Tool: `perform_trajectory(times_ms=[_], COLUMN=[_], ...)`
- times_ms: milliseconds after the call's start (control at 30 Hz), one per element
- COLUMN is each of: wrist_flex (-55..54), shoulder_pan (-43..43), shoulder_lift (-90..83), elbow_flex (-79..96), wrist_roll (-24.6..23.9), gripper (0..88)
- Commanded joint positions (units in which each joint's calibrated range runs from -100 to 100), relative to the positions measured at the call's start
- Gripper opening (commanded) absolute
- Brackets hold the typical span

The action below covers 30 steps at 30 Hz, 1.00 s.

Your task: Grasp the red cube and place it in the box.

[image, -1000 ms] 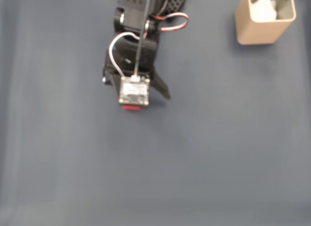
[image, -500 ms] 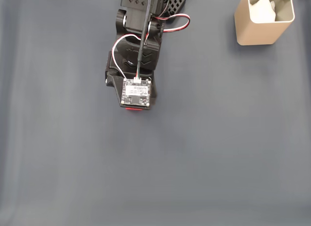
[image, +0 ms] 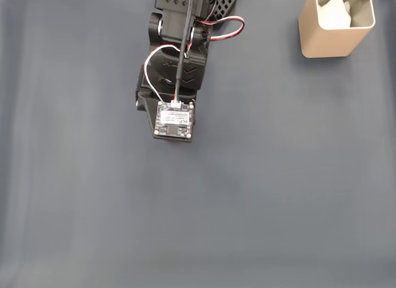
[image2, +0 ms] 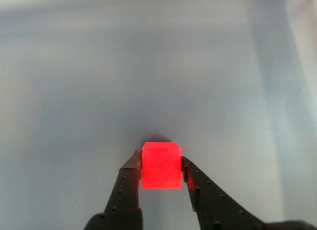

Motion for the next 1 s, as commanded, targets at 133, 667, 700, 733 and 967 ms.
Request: perform_trajectory(times_ms=[133,667,700,733,967], wrist_flex=[2.0,19.4,19.7,20.1,22.1], shoulder_pan=[-0.7,-6.8,-7.1,-7.5,-11.1], shoulder_lift=[-0.8,-5.0,-5.7,-6.3,-9.6], elbow_flex=[-3.9,-17.6,-17.9,-18.3,-22.5], wrist_roll=[0.0,-2.4,-2.4,-2.3,-1.0], gripper=[0.3,0.2,0.2,0.2,0.2])
